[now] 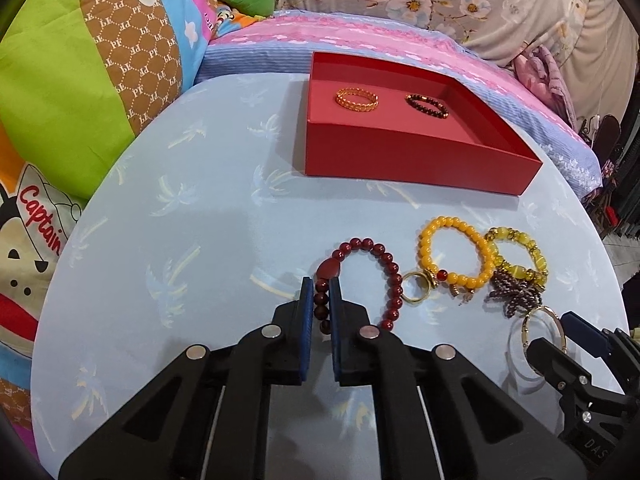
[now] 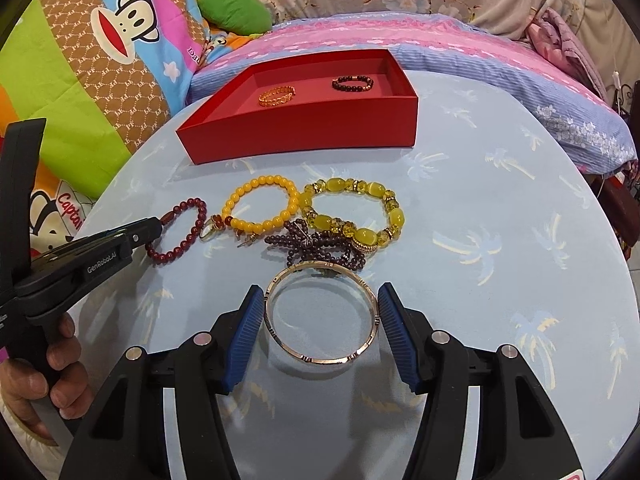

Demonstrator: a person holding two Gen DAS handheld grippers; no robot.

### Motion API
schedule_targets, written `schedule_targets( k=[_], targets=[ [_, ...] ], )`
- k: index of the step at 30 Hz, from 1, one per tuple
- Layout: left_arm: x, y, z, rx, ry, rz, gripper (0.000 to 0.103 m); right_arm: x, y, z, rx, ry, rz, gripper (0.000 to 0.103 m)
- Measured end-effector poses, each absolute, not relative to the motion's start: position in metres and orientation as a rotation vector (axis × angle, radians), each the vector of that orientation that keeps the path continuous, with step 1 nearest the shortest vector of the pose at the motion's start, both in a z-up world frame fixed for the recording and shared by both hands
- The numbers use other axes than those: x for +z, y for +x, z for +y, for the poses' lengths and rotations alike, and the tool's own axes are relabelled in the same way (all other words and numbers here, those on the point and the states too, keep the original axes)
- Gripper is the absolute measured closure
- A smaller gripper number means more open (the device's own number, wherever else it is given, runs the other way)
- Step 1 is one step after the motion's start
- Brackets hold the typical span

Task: Organize jewelry
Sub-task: 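Grasp the dark red bead bracelet with the left gripper while the right gripper holds the bangle, then lower the red bracelet into the tray with the left gripper while the right gripper releases the bangle there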

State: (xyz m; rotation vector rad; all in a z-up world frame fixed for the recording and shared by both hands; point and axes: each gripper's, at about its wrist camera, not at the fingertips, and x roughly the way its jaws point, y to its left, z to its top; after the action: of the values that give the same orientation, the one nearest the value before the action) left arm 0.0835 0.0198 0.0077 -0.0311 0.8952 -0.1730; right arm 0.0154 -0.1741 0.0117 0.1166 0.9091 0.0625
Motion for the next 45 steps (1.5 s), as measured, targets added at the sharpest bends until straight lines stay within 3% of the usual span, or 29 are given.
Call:
schedule_targets(
  k=[14, 24, 34, 45],
  targets=[
    [0.077, 0.083, 0.009, -0.281, -0.04, 0.804, 0.096, 0.056, 0.029, -0.182, 0.092, 0.116, 0.822, 0.046],
    [0.13, 0.152, -0.023, -0.364, -0.036, 0.716, 0.096, 0.09, 0.114, -0.199, 0.108, 0.113, 0.761, 0.046],
    [0.094, 0.247, -0.04, -0.413, -0.098, 0.811, 0.095, 0.071, 0.227, -0.208, 0.115, 0.136, 0.832, 0.046],
    [0.034, 0.289, -0.03, -0.318, -0.07, 0.921, 0.095, 0.029, 0.274, -0.196, 0.09, 0.085, 0.92, 0.045]
  ],
)
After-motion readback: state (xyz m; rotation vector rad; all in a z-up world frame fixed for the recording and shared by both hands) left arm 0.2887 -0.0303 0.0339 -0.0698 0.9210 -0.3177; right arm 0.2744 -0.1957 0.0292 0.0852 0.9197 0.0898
